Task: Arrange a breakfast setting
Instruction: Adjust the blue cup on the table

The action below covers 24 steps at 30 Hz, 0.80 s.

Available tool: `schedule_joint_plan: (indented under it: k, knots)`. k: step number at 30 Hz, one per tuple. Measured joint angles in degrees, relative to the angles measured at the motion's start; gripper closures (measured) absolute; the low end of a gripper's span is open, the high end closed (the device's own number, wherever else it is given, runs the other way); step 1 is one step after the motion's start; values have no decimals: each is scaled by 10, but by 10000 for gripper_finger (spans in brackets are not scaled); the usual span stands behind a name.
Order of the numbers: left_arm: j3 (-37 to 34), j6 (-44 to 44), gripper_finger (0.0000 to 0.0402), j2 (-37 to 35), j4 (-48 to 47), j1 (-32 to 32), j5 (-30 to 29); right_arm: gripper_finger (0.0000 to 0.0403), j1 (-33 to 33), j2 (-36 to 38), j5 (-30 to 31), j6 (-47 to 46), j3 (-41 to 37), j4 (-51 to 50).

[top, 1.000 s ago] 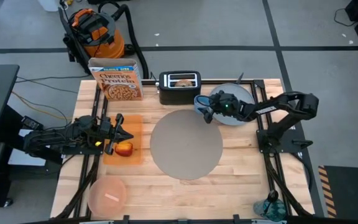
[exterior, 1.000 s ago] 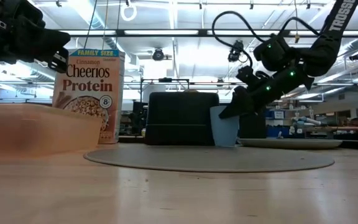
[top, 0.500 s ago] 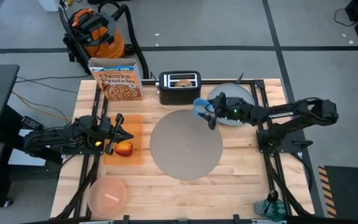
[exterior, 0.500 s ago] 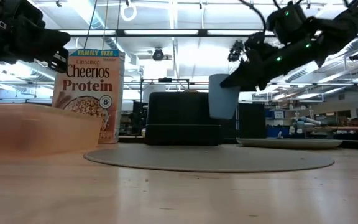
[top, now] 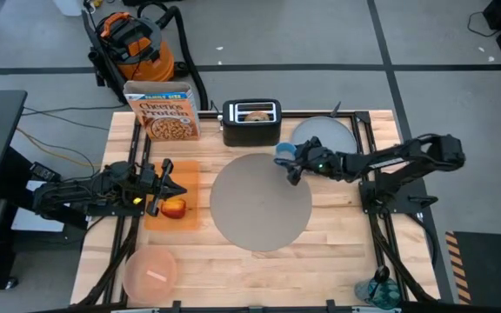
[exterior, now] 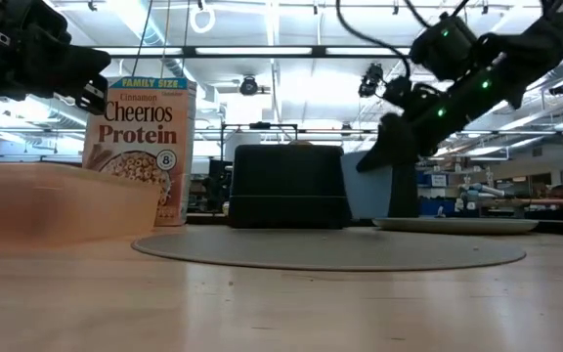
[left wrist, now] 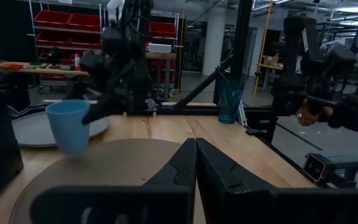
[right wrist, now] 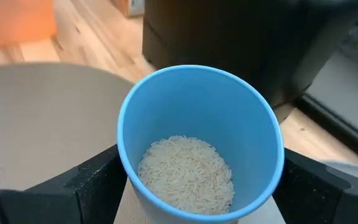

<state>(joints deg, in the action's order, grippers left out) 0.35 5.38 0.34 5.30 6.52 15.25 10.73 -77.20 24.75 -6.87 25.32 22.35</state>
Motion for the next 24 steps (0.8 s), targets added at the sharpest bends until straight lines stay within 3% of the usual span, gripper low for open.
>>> schedule_joint_plan:
  k: [4, 14, 24]
  knots:
    - [0, 0, 386, 0, 0, 0, 0, 56, 8, -46, 52, -3, 0, 80]
    - [0, 0, 386, 0, 0, 0, 0, 56, 57, -129, 46, -42, 2, 155]
    - [0, 0, 386, 0, 0, 0, 0, 20, 64, -115, 39, -27, 0, 150]
